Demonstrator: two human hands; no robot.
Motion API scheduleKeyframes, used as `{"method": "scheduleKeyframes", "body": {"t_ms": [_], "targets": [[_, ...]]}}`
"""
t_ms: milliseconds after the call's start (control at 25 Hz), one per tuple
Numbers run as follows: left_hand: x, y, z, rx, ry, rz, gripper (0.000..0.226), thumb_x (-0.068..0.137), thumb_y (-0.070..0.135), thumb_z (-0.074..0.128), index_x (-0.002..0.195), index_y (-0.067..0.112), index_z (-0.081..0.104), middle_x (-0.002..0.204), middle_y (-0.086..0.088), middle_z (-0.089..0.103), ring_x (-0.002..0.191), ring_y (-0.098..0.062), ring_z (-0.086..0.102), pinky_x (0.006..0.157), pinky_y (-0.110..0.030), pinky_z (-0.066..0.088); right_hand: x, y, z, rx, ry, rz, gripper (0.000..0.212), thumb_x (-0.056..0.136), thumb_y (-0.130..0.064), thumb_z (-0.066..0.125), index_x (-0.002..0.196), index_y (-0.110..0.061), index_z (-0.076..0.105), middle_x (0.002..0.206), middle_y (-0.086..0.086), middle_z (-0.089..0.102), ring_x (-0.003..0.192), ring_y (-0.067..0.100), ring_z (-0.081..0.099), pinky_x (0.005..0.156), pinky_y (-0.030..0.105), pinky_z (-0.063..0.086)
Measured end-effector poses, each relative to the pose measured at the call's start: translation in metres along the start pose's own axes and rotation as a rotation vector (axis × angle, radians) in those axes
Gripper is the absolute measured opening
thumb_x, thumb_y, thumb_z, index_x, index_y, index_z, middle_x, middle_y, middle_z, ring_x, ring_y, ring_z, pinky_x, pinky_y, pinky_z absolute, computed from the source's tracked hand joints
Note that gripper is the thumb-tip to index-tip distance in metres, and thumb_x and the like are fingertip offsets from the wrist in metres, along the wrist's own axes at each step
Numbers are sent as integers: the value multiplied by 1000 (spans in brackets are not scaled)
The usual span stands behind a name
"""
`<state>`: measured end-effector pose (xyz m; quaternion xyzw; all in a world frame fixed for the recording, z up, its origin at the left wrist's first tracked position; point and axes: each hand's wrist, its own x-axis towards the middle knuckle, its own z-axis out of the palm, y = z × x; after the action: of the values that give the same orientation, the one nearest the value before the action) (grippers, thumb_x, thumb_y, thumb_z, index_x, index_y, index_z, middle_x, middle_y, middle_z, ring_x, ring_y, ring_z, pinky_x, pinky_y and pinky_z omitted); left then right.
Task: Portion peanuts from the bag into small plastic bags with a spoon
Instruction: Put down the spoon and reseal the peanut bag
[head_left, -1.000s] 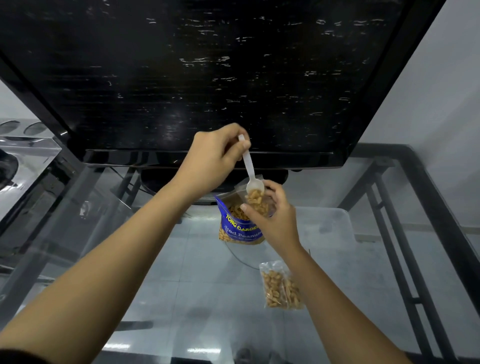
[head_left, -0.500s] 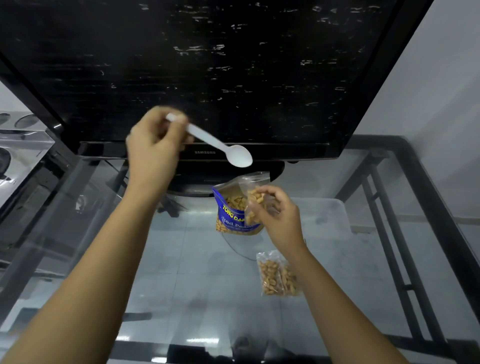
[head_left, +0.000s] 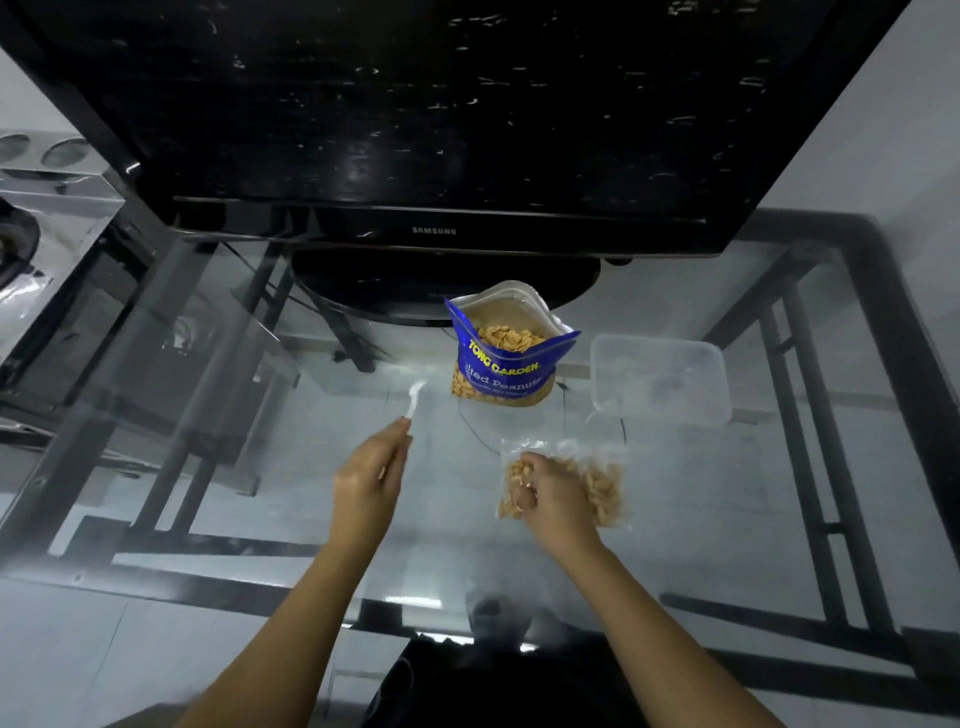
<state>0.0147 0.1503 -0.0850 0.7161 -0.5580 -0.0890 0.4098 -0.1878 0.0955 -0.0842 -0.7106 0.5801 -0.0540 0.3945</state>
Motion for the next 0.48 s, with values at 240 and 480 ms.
{"method": "scheduleKeyframes", "body": {"t_ms": [240,480], "targets": [[-14,-46,12,292,-326,264,51,100,30,28,105,-1,68,108,-20,70,88,-31,70,79,-33,56,1,-2,4,-502,76,-20,44,89,-16,55,131,-13,44,134,12,38,119,28,41,95,33,39],[-11,-52,15,315,-499,251,38,85,18,45,109,-4,64,106,-20,69,89,-31,67,74,-41,60,5,4,4,-596,38,-104,48,92,-19,51,137,-10,37,132,12,46,118,28,43,95,34,39]]}}
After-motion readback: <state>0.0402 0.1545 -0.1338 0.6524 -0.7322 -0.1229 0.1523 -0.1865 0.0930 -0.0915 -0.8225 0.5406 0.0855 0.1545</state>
